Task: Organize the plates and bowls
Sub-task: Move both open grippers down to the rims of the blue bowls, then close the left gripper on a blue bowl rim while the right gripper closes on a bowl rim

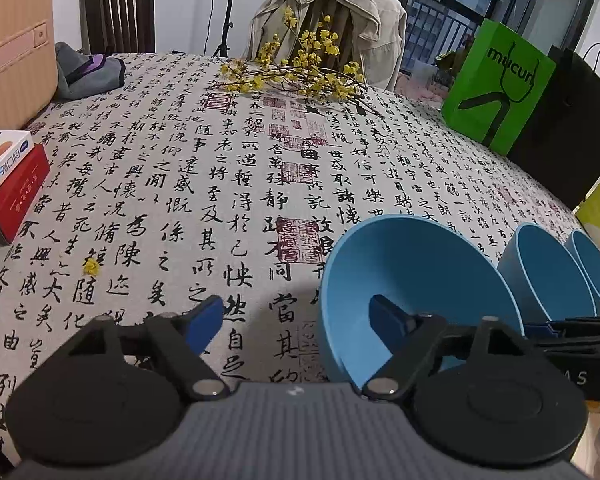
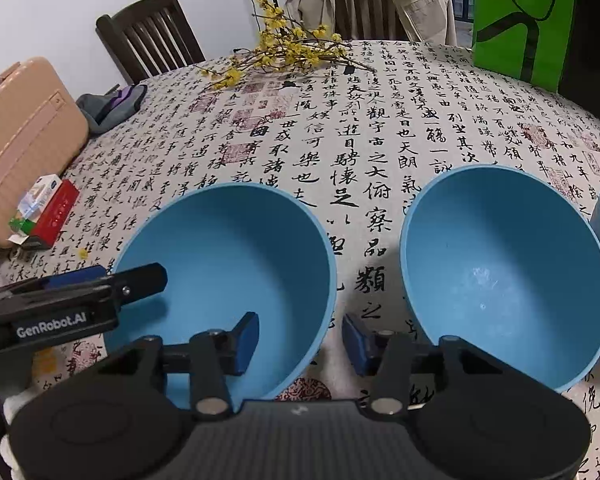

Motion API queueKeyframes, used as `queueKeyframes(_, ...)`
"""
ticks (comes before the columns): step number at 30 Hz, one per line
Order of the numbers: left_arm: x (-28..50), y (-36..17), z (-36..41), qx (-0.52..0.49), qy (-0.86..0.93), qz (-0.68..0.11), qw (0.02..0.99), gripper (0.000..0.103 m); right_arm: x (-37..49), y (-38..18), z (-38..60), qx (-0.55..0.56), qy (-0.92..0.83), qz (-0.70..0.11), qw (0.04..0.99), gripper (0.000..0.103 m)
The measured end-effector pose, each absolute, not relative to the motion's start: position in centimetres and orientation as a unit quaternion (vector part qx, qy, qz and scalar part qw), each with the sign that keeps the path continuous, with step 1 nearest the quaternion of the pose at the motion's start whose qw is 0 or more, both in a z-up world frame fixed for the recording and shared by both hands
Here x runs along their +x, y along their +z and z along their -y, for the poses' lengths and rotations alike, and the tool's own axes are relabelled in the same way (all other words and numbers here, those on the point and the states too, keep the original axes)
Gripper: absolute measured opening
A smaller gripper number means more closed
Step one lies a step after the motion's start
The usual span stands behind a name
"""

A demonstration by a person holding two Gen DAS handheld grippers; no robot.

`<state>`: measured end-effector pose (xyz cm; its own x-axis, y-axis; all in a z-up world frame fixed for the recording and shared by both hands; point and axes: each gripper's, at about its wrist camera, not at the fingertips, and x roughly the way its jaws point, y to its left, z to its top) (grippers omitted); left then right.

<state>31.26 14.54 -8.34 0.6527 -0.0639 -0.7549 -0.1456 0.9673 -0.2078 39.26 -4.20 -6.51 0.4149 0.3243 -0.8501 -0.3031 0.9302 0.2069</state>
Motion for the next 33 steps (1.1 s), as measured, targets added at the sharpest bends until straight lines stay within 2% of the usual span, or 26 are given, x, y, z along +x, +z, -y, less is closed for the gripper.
queueKeyframes(3, 31.4, -8.5, -14.5, -0.128, 0.021, -0.418, 0.899, 0.073, 39.4, -6.5, 4.1, 0.006, 0.183, -0.507, 0.842, 0.042)
queueKeyframes(8, 31.6, -8.5, -14.1, -0.121, 0.014, -0.420, 0.899, 0.049, 39.7, -6.7, 4.0, -0.001, 0.180, -0.510, 0.841, 0.029)
queueKeyframes(10, 31.7, -8.5, -14.0, -0.122, 0.008, -0.420, 0.899, 0.046, 39.8, -6.7, 3.9, -0.004, 0.180, -0.511, 0.841, 0.027)
queueKeyframes(13, 31.9, -8.5, -13.9, -0.131, -0.003, -0.422, 0.897, 0.031, 39.8, -6.7, 3.8, -0.009, 0.181, -0.509, 0.841, 0.022)
queueKeyframes(17, 32.0, -8.5, -13.6, -0.125, -0.006, -0.421, 0.898, 0.020, 39.9, -6.8, 4.0, -0.012, 0.182, -0.509, 0.841, 0.017)
queueKeyframes(20, 32.0, -8.5, -13.3, -0.122, -0.009, -0.419, 0.900, 0.017, 39.9, -6.9, 4.1, -0.013, 0.183, -0.509, 0.841, 0.016)
queueKeyframes(33, 31.9, -8.2, -12.7, -0.107, -0.002, -0.411, 0.905, 0.016, 39.8, -6.9, 4.1, -0.019, 0.183, -0.512, 0.839, 0.015)
